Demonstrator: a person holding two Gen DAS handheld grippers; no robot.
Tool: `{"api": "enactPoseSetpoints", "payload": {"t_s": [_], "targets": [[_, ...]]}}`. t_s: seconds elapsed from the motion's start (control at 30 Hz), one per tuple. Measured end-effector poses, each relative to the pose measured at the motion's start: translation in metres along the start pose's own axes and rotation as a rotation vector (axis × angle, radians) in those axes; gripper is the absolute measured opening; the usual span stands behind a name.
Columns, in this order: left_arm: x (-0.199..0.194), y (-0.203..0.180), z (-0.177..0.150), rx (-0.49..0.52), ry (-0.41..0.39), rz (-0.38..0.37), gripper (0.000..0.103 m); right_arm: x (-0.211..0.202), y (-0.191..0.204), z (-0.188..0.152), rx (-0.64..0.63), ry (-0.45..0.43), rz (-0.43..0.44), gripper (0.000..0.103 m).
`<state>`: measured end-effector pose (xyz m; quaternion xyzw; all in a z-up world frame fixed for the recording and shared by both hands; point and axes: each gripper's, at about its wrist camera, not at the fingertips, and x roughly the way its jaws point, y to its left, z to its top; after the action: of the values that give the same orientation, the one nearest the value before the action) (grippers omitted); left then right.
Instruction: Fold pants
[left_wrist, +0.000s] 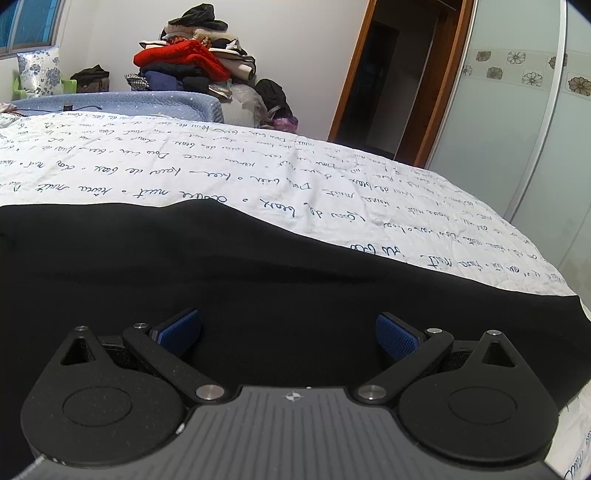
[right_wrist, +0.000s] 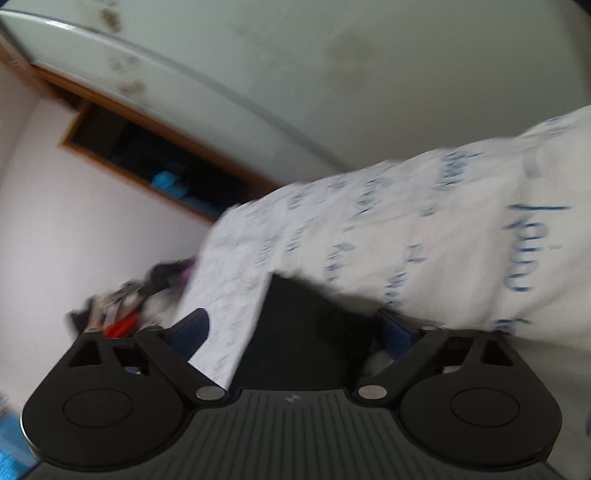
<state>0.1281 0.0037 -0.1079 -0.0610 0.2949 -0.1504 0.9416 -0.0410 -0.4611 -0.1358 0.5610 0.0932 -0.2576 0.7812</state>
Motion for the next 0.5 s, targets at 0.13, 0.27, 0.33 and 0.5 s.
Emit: {"api": "enactPoseSetpoints", "payload": {"t_s": [0.13, 0.27, 0.33, 0.5], "targets": [[-0.001, 0.002, -0.001, -0.011, -0.004, -0.007, 0.102, 0.004, 0.017, -0.013, -0.06, 0.075, -0.084, 0.09], [-0.001, 0.003, -0.001, -0.019, -0.008, -0.015, 0.102, 0.022, 0.021, -0.008, -0.088, 0.062, -0.055, 0.103], [-0.002, 0.005, 0.0, -0.03, -0.011, -0.024, 0.102, 0.031, 0.017, 0.002, -0.061, 0.043, -0.009, 0.103], [-0.004, 0.011, -0.001, -0.058, -0.027, -0.045, 0.102, 0.031, 0.016, -0.008, -0.228, 0.03, 0.022, 0.09]]}}
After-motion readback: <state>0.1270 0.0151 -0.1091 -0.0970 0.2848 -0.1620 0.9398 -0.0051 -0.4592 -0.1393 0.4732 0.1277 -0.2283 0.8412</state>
